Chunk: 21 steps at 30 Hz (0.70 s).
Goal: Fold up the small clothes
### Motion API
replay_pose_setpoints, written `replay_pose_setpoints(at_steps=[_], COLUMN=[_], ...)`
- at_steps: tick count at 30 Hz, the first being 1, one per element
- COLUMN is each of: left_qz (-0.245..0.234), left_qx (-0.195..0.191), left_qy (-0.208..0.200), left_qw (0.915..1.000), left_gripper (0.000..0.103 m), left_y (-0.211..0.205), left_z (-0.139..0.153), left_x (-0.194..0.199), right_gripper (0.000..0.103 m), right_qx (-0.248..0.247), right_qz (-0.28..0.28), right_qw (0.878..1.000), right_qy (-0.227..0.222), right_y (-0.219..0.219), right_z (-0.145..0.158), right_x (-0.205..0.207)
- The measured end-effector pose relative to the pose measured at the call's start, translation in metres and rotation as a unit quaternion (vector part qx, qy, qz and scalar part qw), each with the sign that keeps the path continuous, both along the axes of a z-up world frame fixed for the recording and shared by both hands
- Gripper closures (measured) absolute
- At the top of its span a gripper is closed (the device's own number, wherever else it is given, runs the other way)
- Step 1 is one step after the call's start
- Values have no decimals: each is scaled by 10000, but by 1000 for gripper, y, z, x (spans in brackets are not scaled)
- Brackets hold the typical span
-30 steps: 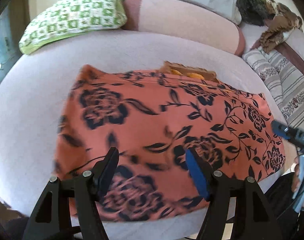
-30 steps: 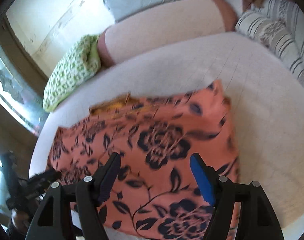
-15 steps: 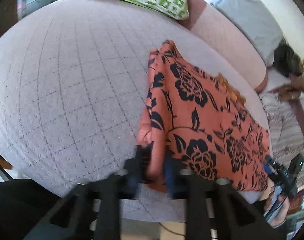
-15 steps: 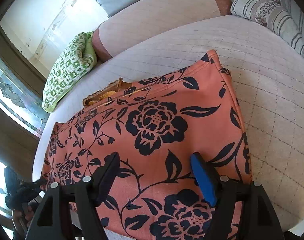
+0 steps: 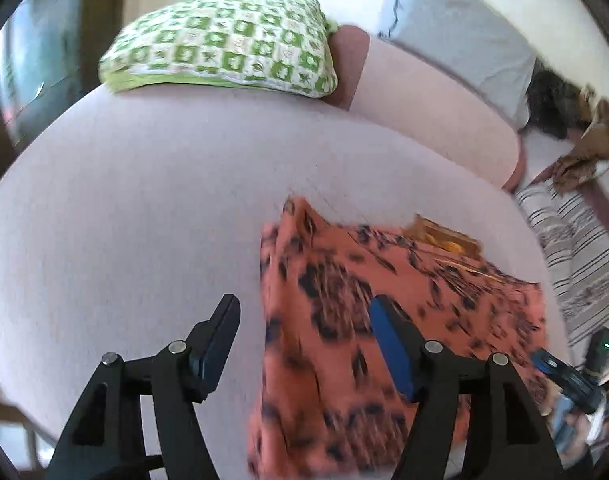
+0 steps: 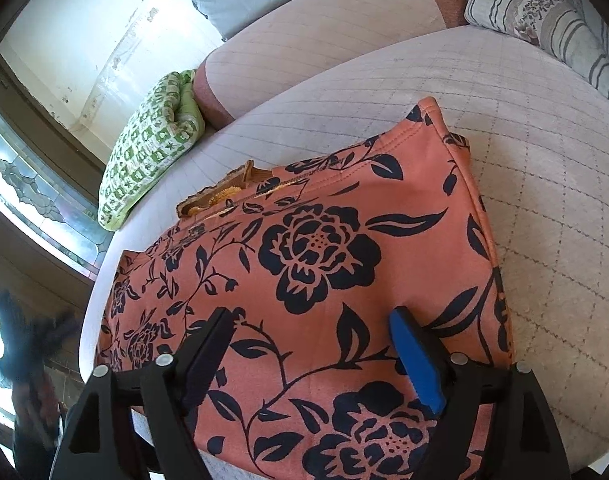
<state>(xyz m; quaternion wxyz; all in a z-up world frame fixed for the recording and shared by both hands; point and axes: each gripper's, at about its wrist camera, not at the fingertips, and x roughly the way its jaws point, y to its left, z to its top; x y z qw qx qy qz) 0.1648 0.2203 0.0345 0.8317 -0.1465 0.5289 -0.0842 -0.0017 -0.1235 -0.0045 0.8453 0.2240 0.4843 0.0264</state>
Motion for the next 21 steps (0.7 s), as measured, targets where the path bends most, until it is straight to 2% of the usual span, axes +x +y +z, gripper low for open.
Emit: replay_pose_setpoints(at_steps=[3,4,5,6,7,8,9,11,14,16,18,19,21], left_qz=[-57,-3,8,57,234,692,1093,1308,1160,1108,961,835,437], left_qx=[-155,-134,-134,-137,-126,-527,-1064,-1410,-1004,-547,-90,26,272], left_qy=[325,502,619,808,1043,1152,1235,1191,1120,891,399,187,-257], left_qw=[9993,9986,9980,9966,9942,9895,9806,9741,9818,9883,9945,9963,9983], left_gripper=[37,43,53,94,98,98,97,96,94,64,55,49,42], left_y=[2,2,2,4,7,22,39,47,39,28,12,11,-13], left_z=[-30,-43,-53,-66,-76,-88,-97,-101,-87,-62,-33,-22,0], left_x=[41,52,62,69,73,71,66,61,55,47,36,28,2], right_gripper=[18,18,18,18,18,18,18,18,18,18,18,18,17], right_qx=[5,24,34,40,42,44,50,98,358,760,1240,1501,1974], right_qz=[33,49,58,71,87,101,111,109,-16,-267,-677,-926,-1309], right_qw=[10000,10000,10000,10000,9999,9999,9999,9999,9993,9967,9896,9841,9715], right_qy=[-12,-24,-28,-33,-37,-40,-42,-39,-38,-142,-257,-220,-35], right_y=[0,-1,-1,-1,-1,-1,-1,-2,-9,-19,-31,-36,-41], right_z=[0,0,0,0,0,-1,-1,-1,1,13,27,30,24], right_x=[0,0,0,0,0,0,0,1,0,-8,-27,-40,-63])
